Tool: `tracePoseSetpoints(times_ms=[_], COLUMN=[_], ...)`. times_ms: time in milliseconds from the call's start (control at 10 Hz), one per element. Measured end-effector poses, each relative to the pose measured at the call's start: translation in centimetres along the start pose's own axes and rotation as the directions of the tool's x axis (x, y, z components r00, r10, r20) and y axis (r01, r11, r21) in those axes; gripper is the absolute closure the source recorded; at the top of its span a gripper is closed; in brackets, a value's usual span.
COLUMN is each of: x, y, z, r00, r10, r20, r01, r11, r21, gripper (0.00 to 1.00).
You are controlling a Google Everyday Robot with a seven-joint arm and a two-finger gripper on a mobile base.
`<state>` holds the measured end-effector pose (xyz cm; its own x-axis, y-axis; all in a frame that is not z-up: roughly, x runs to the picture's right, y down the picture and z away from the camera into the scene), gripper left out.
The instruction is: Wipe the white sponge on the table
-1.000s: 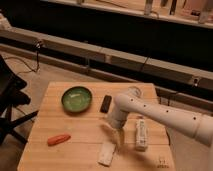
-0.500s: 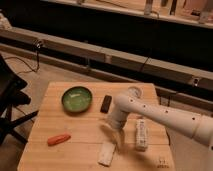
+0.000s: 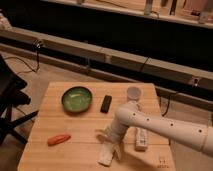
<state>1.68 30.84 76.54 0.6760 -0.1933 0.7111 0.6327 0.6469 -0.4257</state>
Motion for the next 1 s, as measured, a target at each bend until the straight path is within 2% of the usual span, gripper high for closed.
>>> tracePoseSetpoints(times_ms=[400,500,700,1000], x=[-1.2,-1.3,-1.3,-1.4], y=[1.6,1.9,2.0,2.0], z=[2.3,2.6,2.6,1.9], r00=[1.0,1.0,1.0,1.0], r10=[-0.006,-0.001,0.01,0.029], r20=[0.027,0.026,0.018,-0.005], r01=[0.007,0.002,-0.009,-0.029], r11=[1.0,0.999,0.999,1.0], r21=[-0.029,-0.038,-0.036,-0.006], gripper=[0.0,0.05,0.25,0.62])
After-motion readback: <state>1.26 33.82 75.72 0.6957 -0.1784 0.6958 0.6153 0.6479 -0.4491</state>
